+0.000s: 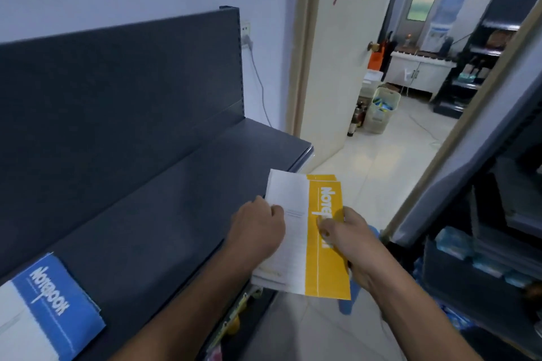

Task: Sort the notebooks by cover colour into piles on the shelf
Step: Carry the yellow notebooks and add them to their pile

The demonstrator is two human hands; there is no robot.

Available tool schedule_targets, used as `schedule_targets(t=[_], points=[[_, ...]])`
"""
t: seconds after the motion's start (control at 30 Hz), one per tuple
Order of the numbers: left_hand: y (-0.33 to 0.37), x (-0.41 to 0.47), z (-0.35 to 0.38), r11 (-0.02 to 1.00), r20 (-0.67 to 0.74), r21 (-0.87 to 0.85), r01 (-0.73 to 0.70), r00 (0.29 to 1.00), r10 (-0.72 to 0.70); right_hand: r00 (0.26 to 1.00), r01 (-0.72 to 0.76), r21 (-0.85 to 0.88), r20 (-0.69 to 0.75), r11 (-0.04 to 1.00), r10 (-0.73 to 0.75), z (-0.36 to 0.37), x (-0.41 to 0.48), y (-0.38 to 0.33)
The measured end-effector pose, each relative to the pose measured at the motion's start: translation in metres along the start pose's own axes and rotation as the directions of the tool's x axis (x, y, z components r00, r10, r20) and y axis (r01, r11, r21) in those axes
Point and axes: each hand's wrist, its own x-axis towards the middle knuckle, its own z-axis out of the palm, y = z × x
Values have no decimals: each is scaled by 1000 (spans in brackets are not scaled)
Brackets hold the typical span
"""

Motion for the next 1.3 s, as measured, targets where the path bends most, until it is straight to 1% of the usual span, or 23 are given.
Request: schedule_targets(t=[0.07, 0.17, 0.3, 0.37, 0.43, 0.5, 0.6, 0.7, 0.83, 0.93, 1.03, 1.1, 1.17, 1.23, 1.3], points=[[2, 27, 0, 997, -16, 18, 70, 997, -70, 999, 15, -53, 44, 998, -12, 0, 33, -10], [0, 68, 1, 987, -43, -9, 160, 986, -160, 994, 19, -86, 110, 996, -10, 7, 82, -29], [-8, 111, -1, 960, -41, -72, 270, 961, -274, 988, -29, -164, 145, 986, 54, 27, 147, -54], [-15, 132, -2, 943, -52, -88, 320, 944, -326, 984, 11, -238, 177, 971, 32, 39, 177, -66], [-25, 149, -5, 922, -82, -94, 376, 920, -384, 977, 84, -311, 212, 947, -17, 53, 203, -79], [-35, 159, -8, 894, -122, -126, 431, 887, -445, 966, 167, -389, 247, 906, -72, 69, 223, -91], [-49, 175, -12, 845, -179, -198, 498, 829, -530, 929, 318, -507, 335, 801, -158, 94, 254, -106], [-62, 192, -16, 776, -222, -295, 558, 750, -623, 872, 440, -541, 447, 716, -199, 120, 286, -115], [-78, 209, -17, 680, -254, -368, 634, 636, -729, 813, 507, -539, 557, 673, -167, 153, 319, -122], [-91, 218, -12, 623, -261, -364, 692, 567, -781, 782, 538, -552, 609, 637, -133, 174, 335, -120], [-97, 223, -7, 573, -240, -357, 738, 520, -819, 766, 552, -580, 637, 598, -89, 189, 347, -117], [-100, 224, -1, 551, -233, -360, 753, 499, -834, 760, 559, -611, 648, 561, -51, 194, 352, -115], [-100, 224, 3, 548, -239, -340, 764, 494, -836, 753, 574, -644, 658, 506, -19, 197, 355, -114], [-101, 225, 7, 554, -264, -331, 764, 489, -831, 752, 590, -667, 660, 455, -7, 199, 358, -113], [-98, 225, 9, 554, -295, -324, 767, 475, -829, 748, 605, -673, 664, 427, -13, 200, 360, -113]])
